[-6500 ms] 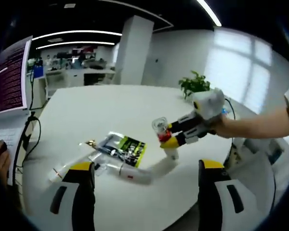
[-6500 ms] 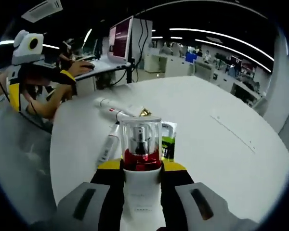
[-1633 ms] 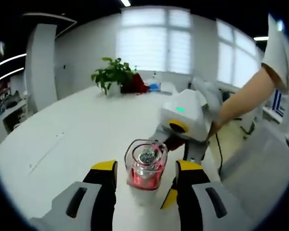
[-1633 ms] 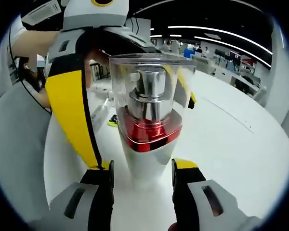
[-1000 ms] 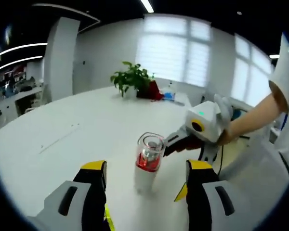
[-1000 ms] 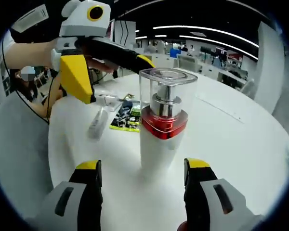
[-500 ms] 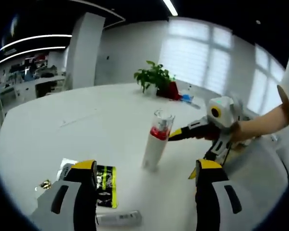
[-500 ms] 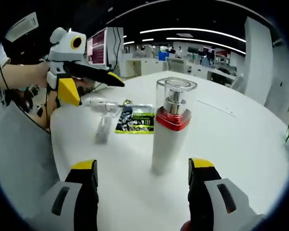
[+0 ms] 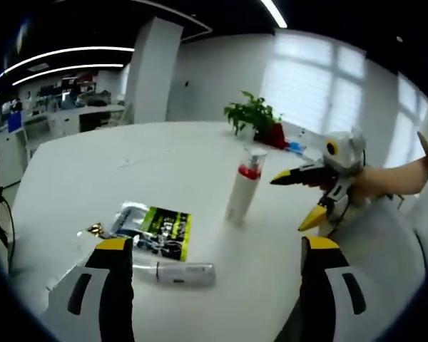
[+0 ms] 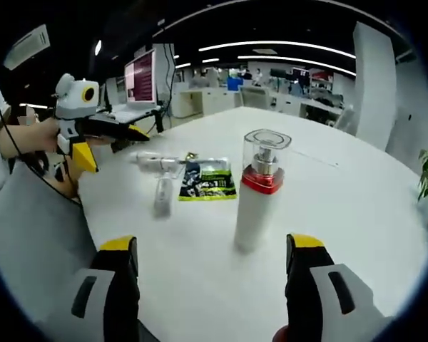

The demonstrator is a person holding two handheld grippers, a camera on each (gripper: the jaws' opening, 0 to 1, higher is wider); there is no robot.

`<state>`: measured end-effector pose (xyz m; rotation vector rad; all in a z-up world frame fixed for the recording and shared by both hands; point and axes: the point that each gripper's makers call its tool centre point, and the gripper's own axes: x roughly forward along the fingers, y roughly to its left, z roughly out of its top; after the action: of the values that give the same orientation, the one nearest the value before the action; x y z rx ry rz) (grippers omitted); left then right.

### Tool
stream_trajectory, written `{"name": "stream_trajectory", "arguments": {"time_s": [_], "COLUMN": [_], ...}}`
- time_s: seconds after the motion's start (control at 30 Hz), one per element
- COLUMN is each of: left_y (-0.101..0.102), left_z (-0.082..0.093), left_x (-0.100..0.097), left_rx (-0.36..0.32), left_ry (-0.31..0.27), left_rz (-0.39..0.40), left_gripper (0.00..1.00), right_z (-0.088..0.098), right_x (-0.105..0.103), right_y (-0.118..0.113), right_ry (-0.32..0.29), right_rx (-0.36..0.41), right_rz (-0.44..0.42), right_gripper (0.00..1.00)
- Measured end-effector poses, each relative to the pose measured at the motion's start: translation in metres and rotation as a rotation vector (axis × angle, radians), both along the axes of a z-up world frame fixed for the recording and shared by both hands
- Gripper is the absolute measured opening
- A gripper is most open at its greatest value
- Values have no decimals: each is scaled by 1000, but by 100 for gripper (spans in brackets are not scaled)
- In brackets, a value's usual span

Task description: Arrange the skincare products in the storage area until every visible bottle or jar stands upright without overlapping.

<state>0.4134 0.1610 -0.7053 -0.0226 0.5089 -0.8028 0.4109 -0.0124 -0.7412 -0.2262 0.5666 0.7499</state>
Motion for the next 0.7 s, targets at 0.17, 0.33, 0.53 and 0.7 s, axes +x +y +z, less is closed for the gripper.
{"name": "stream_trajectory", "arguments": {"time_s": [0.17, 0.33, 0.53, 0.7], "left_y": [13, 25, 49, 59], "left_z": [0, 1, -2, 1], "left_x": [-13, -28, -43, -53], "left_rx": [-20, -8, 37, 23], "left_ry": [9, 9, 8, 8], "left_rz": [52, 88, 127, 175], "left_gripper": [95, 96, 97, 97], "right_z": [1, 7, 6, 10], "right_x": [-9, -16, -23, -32], "right_y": [2, 1, -2, -1], "right_ry": [13, 23, 39, 52], "right_rx": [-14, -7, 9, 21], "right_rz": [16, 1, -14, -19], "right_gripper": [88, 91, 95, 98]}}
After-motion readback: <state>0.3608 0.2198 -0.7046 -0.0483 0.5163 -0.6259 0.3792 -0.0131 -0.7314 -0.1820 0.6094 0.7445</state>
